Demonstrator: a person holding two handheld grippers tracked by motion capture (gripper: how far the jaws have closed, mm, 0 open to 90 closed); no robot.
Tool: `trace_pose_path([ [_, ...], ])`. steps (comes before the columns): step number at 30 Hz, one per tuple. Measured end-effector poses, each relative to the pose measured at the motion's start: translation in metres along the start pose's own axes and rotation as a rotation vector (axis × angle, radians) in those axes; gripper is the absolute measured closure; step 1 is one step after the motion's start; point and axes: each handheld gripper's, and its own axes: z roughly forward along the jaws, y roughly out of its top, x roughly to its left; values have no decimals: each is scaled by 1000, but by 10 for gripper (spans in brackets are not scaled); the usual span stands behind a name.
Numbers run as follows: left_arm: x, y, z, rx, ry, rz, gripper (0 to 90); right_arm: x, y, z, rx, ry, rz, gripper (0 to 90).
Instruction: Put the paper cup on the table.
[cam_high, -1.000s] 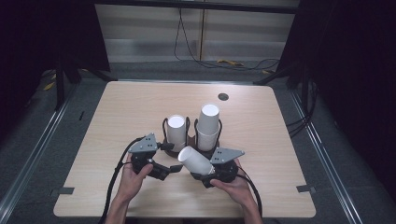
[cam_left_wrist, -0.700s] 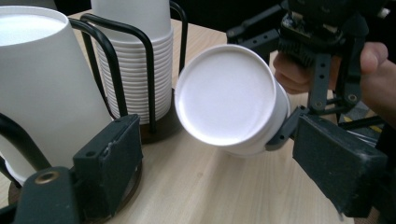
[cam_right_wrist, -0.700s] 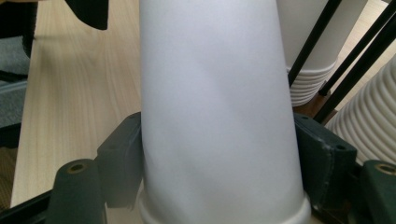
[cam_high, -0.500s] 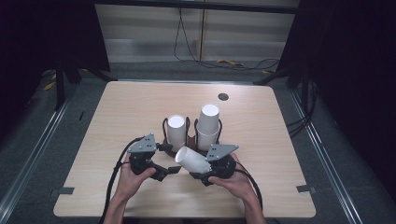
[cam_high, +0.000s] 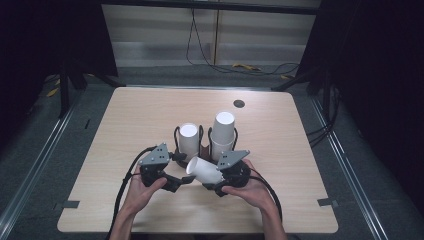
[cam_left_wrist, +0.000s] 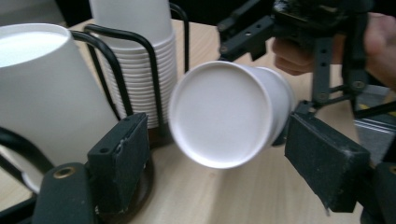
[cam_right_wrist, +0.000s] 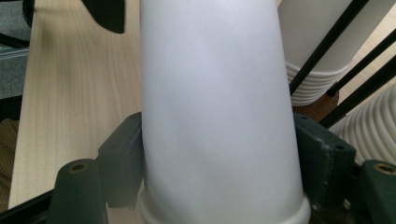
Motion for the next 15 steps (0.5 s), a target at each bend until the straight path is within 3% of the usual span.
trace_pose_path([
  [2, 0, 0, 0, 19, 13, 1, 208, -1, 3, 0, 17, -15, -12, 266],
  [8, 1, 1, 1, 54, -38, -18, 162, -1, 7, -1, 23, 8, -21, 266],
  [15, 0, 4, 4, 87, -49, 0, 158, -1, 6, 0, 46, 16, -32, 268],
])
